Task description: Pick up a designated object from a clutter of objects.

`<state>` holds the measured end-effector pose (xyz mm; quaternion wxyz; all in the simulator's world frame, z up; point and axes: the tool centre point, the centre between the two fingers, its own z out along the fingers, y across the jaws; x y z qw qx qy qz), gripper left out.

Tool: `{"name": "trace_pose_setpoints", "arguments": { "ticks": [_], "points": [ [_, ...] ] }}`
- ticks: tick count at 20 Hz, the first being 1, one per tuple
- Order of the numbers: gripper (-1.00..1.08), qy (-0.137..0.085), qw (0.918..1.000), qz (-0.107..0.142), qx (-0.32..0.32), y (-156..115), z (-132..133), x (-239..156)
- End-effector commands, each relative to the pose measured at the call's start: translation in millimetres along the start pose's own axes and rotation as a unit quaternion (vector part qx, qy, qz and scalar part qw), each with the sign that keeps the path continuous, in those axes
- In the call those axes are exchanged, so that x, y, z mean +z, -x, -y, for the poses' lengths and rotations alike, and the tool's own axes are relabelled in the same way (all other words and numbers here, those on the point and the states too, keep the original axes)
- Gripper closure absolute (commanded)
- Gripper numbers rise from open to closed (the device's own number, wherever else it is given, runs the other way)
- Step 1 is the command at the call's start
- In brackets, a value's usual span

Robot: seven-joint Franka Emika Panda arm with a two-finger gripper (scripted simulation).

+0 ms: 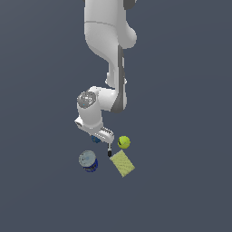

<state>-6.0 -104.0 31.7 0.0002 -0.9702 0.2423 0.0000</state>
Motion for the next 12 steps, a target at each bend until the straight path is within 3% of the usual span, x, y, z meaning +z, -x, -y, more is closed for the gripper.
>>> {"name": "trace_pose_setpoints", "arguments": {
  "ticks": [1,12],
  "points": [
    [1.08,0.0,1.0,0.0,0.0,-0.2,-0.4,0.7],
    [1.08,0.0,1.0,0.0,0.0,-0.1,4.7,-7.5]
  ]
}}
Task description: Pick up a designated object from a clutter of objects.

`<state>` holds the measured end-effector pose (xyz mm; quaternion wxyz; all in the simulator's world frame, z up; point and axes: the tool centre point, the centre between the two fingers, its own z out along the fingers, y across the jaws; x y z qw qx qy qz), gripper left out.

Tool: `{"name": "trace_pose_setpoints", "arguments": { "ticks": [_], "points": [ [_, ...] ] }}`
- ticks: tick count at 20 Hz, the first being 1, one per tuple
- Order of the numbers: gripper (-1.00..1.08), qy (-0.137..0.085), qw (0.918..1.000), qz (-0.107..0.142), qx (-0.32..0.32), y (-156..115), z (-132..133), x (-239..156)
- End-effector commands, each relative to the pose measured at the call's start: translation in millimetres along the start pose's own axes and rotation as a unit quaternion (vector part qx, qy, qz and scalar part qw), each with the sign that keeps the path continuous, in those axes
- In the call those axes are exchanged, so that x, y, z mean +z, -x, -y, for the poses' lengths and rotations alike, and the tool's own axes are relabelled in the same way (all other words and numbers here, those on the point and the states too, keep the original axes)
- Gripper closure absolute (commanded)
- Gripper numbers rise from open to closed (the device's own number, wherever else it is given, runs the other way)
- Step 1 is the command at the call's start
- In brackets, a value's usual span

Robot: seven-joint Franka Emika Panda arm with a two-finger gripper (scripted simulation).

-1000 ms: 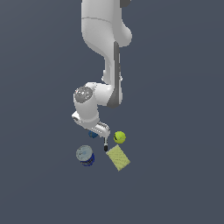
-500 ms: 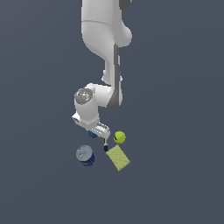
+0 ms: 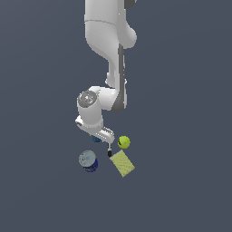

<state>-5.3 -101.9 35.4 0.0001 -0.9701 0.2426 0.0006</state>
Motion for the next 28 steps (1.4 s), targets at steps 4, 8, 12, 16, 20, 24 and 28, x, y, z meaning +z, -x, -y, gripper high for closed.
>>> {"name": "trace_pose_setpoints", "arguments": {
  "ticks": [4,8,12,16,20,24,28],
  "points": [
    [1.08,0.0,1.0,-0.001,0.0,-0.4,12.7,-20.2],
    [1.08,0.0,1.0,-0.001,0.0,-0.5,27.9,-45.1],
    [1.08,0.0,1.0,-0.001,0.0,-0.6,47.9,-77.9],
    [1.08,0.001,1.0,-0.001,0.0,-1.0,71.7,-117.1],
    [1.08,0.001,1.0,-0.001,0.0,-1.5,96.4,-157.6],
    [1.08,0.001,1.0,-0.001,0.001,-2.3,120.8,-197.1],
    [1.08,0.001,1.0,-0.001,0.001,-3.2,145.0,-235.8]
  ]
}}
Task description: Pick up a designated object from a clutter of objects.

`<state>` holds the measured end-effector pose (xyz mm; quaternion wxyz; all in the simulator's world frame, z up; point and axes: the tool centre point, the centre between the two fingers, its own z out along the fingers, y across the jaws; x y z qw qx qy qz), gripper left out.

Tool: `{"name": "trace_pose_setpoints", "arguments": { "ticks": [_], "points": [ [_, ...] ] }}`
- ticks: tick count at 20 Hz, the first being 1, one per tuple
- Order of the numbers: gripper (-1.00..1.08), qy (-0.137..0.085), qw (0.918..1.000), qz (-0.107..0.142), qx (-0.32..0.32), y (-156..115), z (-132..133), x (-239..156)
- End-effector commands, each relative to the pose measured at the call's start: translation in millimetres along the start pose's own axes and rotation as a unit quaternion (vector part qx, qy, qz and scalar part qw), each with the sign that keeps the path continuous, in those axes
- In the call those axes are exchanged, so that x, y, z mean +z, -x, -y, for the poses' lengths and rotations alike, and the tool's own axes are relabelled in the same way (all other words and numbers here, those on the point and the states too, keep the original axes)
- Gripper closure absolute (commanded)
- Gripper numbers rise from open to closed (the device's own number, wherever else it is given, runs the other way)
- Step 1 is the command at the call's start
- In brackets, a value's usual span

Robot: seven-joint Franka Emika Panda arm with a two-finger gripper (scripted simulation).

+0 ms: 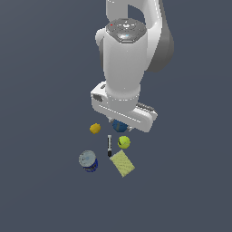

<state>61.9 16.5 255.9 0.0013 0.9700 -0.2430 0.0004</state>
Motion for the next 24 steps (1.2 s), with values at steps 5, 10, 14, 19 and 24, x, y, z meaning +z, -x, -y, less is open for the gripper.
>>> {"name": "trace_pose_setpoints", "arguments": {
  "ticks": [5,10,14,19,24],
  "points": [
    [1.08,0.0,1.0,0.0,0.0,-1.7,36.8,-59.7],
    [1.08,0.0,1.0,0.0,0.0,-3.5,60.2,-96.2],
    [1.08,-0.001,1.0,0.0,0.0,-5.1,76.3,-121.2],
    [1.08,-0.001,1.0,0.001,0.0,-7.1,93.8,-147.9],
    [1.08,-0.001,1.0,0.001,0.0,-9.1,107.8,-168.8]
  ]
}}
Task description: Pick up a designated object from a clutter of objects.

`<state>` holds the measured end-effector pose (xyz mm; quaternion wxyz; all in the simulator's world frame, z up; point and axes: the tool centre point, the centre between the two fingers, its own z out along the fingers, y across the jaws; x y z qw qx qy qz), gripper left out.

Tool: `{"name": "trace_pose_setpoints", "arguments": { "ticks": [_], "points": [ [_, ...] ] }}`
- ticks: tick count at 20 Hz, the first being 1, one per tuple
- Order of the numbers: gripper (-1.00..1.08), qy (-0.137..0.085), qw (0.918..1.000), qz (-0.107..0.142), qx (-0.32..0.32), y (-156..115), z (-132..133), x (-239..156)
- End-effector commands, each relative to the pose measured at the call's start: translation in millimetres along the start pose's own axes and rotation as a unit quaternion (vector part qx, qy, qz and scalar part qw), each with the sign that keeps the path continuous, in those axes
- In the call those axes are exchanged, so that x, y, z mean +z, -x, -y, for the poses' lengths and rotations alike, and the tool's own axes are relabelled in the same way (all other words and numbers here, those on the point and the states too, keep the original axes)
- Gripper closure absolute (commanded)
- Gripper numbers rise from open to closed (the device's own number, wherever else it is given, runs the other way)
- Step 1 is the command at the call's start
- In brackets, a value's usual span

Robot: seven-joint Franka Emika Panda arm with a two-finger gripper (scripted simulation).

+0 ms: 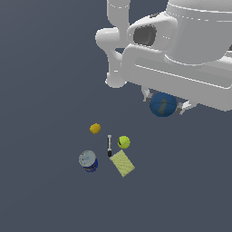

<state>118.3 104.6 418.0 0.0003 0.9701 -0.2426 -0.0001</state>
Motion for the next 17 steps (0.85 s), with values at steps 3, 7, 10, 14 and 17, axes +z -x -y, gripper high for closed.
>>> {"name": "trace_pose_setpoints", "arguments": {
  "ticks": [3,7,10,14,17],
  "points": [
    [1.08,0.0,1.0,0.0,0.0,-1.6,9.8,-15.2],
    [1.08,0.0,1.0,0.0,0.0,-2.6,15.3,-23.4],
    [1.08,0.0,1.0,0.0,0.0,-3.3,18.0,-27.2],
    [1.08,0.0,1.0,0.0,0.0,-3.9,19.8,-29.8],
    [1.08,0.0,1.0,0.0,0.0,-4.1,20.2,-30.2]
  ]
}}
